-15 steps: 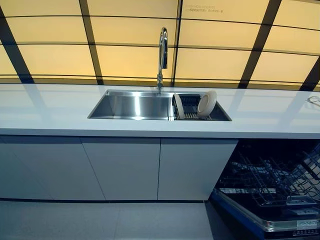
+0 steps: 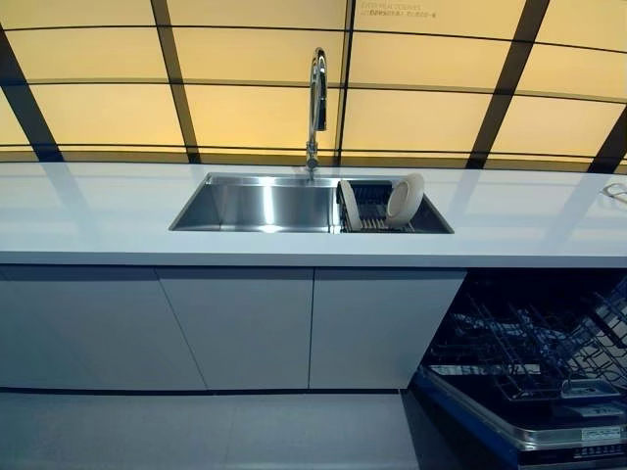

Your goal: Take plates into dishwasher

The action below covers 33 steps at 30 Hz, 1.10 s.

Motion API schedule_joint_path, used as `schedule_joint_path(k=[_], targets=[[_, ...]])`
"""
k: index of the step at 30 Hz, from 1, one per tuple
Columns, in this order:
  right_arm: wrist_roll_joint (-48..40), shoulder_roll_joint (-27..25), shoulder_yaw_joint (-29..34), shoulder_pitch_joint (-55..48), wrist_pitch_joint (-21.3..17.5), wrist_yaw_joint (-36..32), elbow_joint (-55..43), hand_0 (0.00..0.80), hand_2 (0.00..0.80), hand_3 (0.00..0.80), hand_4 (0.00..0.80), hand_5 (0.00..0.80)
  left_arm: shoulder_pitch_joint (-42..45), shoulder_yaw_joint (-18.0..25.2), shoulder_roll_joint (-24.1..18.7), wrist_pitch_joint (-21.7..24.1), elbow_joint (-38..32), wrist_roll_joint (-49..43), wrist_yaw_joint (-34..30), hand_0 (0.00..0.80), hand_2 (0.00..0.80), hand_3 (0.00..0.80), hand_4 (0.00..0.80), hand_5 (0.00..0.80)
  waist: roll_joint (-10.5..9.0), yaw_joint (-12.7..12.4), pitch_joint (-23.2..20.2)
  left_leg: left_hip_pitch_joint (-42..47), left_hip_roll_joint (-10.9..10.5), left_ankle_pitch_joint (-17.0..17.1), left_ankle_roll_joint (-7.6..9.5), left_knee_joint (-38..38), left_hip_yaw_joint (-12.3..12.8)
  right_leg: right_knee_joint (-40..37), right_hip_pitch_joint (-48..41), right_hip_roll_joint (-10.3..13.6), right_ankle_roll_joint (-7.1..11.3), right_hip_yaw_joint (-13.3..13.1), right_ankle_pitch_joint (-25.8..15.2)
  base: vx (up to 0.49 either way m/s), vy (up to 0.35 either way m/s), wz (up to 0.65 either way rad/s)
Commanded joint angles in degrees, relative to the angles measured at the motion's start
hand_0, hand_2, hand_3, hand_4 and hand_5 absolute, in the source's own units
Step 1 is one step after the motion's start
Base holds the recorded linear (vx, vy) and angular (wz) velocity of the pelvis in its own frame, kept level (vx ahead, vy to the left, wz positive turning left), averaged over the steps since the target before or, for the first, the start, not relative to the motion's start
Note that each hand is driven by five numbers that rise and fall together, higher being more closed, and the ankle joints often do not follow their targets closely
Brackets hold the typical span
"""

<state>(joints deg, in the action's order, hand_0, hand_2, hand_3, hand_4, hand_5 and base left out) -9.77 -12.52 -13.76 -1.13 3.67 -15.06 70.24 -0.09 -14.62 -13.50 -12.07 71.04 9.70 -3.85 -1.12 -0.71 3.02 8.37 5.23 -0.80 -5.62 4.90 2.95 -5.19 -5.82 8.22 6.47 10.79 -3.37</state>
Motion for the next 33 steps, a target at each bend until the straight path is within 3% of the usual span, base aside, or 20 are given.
schedule_joint_path(k=[1, 19, 21, 25, 27, 33], targets=[[-0.9, 1.5, -2.1, 4.0, -0.2, -1.6, 3.5, 0.0, 0.0, 0.0, 0.0, 0.0, -2.9, -1.7, 2.9, -1.0, 5.0, -1.2, -0.4, 0.0, 0.0, 0.0, 0.0, 0.0, -0.48, 0.6, 0.9, -0.1, -4.7, -0.1, 4.31, -0.7, 1.9, 1.1, -1.0, -3.5, -0.95, -3.0, 1.1, 0.0, 0.0, 0.0], [-1.3, 1.3, -3.1, 4.9, -1.0, -2.8, 2.6, 0.0, 0.0, 0.0, 0.0, 0.0, -4.5, -1.9, 2.9, -1.1, 4.8, -1.0, 0.6, 0.0, 0.0, 0.0, 0.0, 0.0, -0.34, 0.2, 1.9, 0.2, -4.8, -0.2, 4.49, -0.8, 0.3, 1.7, -1.6, -4.0, -1.54, -2.6, 2.1, -0.001, -0.006, 0.0], [0.4, 1.3, -3.7, 4.7, -2.4, -3.9, 2.4, 0.0, 0.0, 0.0, 0.0, 0.0, -4.3, -2.0, 3.0, -1.0, 4.7, -1.4, 0.5, 0.0, 0.0, 0.0, 0.0, 0.0, -0.39, 0.2, 1.7, 0.2, -4.8, -0.2, 4.42, -0.7, 0.2, 1.6, -1.8, -4.0, -1.59, -2.3, 2.2, 0.0, 0.0, 0.0], [-0.4, 0.6, -5.1, 4.8, -10.2, -8.1, 0.6, 0.0, 0.0, 0.0, 0.0, 0.0, -4.0, -2.3, 2.3, -1.1, 4.1, -2.6, -0.2, 0.0, 0.0, 0.0, 0.0, 0.0, -0.52, -0.3, 1.9, 0.2, -4.7, -0.1, 4.24, -0.9, -0.1, 2.3, -1.9, -4.0, -1.61, -1.8, 2.7, 0.011, -0.017, 0.04], [-3.0, -1.1, -5.3, 6.1, -13.0, -10.1, -5.2, 0.0, 0.0, 0.0, 0.0, 0.0, -3.7, -2.7, 1.3, -1.2, 3.3, -3.9, -0.6, 0.0, 0.0, 0.0, 0.0, 0.0, -0.89, -0.7, 2.2, 0.1, -4.7, -0.1, 4.29, -1.5, -0.5, 3.3, -1.7, -3.9, -1.68, -1.8, 3.0, 0.007, -0.069, 0.06], [-9.1, -9.1, -5.8, 9.1, -13.4, -18.3, -28.5, 0.0, 0.0, 0.0, 0.0, 0.0, -1.5, -4.2, -1.5, -0.5, 0.8, -6.8, -1.5, 0.0, 0.0, 0.0, 0.0, 0.0, -1.69, -0.9, 2.2, -0.2, -4.3, -0.5, 4.22, -2.0, -0.3, 3.6, -1.7, -4.3, -2.08, -1.5, 3.6, 0.022, -0.067, 0.05]])
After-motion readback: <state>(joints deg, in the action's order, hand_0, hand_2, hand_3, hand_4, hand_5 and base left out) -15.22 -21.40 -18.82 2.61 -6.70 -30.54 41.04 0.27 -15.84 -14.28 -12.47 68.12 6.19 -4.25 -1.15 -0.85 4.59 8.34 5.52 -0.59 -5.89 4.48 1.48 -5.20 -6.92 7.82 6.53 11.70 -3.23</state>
